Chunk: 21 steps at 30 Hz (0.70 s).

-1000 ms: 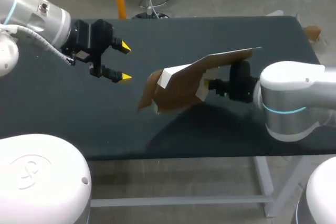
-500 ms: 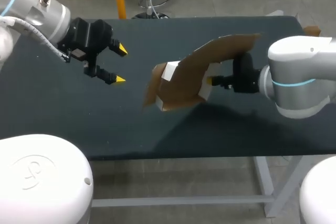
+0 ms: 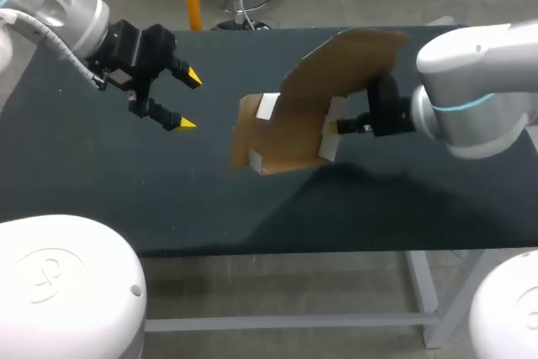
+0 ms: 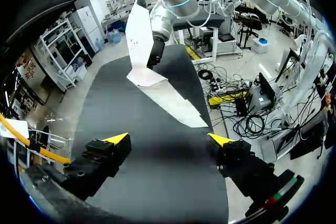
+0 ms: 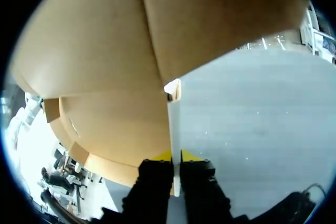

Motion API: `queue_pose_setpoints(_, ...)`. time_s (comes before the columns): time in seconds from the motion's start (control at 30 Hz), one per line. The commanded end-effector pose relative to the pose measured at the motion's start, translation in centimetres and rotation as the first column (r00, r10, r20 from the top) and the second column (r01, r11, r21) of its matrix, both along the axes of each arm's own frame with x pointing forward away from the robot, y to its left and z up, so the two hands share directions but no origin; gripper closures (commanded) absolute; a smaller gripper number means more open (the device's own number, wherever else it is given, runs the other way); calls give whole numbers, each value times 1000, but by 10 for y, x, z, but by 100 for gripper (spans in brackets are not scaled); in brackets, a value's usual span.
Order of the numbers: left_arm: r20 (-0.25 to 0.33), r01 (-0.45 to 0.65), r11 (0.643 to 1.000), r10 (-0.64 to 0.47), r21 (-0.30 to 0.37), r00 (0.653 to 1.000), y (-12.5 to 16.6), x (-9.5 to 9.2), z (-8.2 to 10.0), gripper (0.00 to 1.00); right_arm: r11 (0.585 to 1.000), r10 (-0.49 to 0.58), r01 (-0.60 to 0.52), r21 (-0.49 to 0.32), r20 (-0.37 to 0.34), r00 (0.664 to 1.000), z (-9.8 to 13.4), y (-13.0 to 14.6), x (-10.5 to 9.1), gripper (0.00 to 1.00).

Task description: Assemble the packaging by folding the flat box into shape, placing the metal phone stand inside, and closing the box properly

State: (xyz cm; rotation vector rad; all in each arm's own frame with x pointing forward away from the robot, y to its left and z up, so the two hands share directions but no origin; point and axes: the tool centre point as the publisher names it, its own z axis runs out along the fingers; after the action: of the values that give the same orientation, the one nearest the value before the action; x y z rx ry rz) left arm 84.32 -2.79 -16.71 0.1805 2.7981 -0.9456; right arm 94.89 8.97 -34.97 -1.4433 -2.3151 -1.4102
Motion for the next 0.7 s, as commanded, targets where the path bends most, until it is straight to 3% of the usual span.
queue_pose_setpoints(0.03,-2,0,1000,0,6,1000,-1,0,1,0,995,60,-67,-73,-95,994,3,0,1,100)
queue_pose_setpoints(0.1,-2,0,1000,0,6,1000,-1,0,1,0,993,64,-76,-88,-126,990,2,5,1,100)
queue_pose_setpoints(0.2,21,45,998,-46,44,999,-3,4,0,0,979,36,-76,-189,-208,978,0,13,0,100)
queue_pose_setpoints(0.53,25,50,992,-54,116,998,2,12,-9,0,963,-55,-56,-263,-395,917,-8,-2,-9,100)
queue_pose_setpoints(0.7,38,53,989,-59,138,998,6,14,-12,0,958,-90,-43,-282,-440,893,-11,-8,-13,100)
